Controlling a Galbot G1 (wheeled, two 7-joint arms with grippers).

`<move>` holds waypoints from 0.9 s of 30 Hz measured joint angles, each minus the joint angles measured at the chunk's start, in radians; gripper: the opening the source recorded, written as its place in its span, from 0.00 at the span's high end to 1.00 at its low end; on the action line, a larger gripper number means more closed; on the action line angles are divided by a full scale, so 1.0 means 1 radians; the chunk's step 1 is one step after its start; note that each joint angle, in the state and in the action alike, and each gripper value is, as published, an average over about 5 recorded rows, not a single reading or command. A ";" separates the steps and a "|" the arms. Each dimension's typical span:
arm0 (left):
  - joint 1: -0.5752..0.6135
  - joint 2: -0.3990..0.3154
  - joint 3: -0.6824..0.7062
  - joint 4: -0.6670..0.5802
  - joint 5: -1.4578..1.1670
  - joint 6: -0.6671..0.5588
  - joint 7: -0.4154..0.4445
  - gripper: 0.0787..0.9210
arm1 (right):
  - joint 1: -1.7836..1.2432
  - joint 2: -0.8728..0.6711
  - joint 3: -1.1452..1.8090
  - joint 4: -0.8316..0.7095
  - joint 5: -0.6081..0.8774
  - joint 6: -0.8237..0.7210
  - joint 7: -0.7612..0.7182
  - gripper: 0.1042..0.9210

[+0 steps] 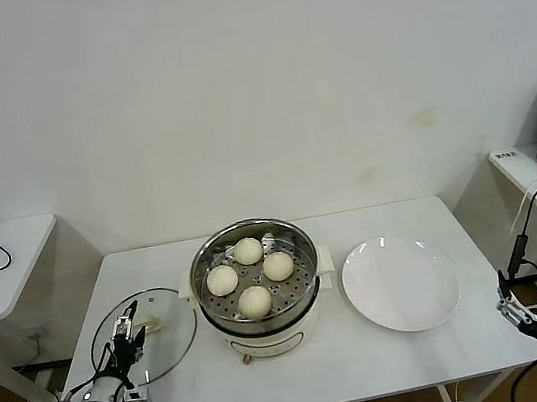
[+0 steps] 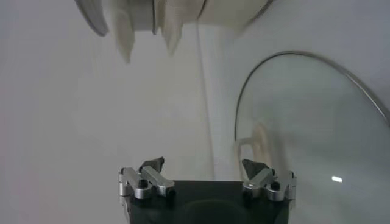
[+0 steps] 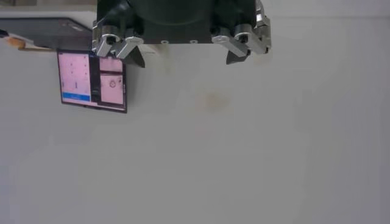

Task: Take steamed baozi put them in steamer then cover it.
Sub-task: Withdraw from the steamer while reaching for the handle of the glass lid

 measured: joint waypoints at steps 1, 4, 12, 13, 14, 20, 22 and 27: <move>-0.006 -0.001 0.001 0.007 0.000 0.000 0.000 0.12 | -0.001 0.001 0.000 0.000 -0.001 0.000 0.000 0.12; -0.024 -0.002 0.001 0.026 0.001 0.000 0.000 0.12 | -0.002 0.003 -0.002 0.000 -0.005 0.002 -0.001 0.12; -0.063 -0.007 0.008 0.075 0.001 0.000 0.001 0.12 | -0.006 0.006 -0.005 -0.002 -0.010 0.006 -0.003 0.12; -0.067 -0.009 0.010 0.081 0.001 0.001 0.001 0.12 | -0.006 0.006 -0.005 -0.003 -0.011 0.006 -0.003 0.12; -0.071 -0.010 0.011 0.086 0.001 0.001 0.002 0.12 | -0.006 0.006 -0.004 -0.003 -0.011 0.006 -0.003 0.12; -0.095 -0.017 0.013 0.117 0.003 0.005 0.001 0.12 | -0.008 0.007 -0.006 -0.008 -0.014 0.010 -0.004 0.12; -0.103 -0.018 0.013 0.125 0.003 0.007 0.001 0.12 | -0.008 0.007 -0.007 -0.011 -0.016 0.012 -0.004 0.12; -0.117 -0.020 0.012 0.138 0.001 0.010 0.001 0.12 | -0.008 0.009 -0.013 -0.018 -0.020 0.016 -0.004 0.12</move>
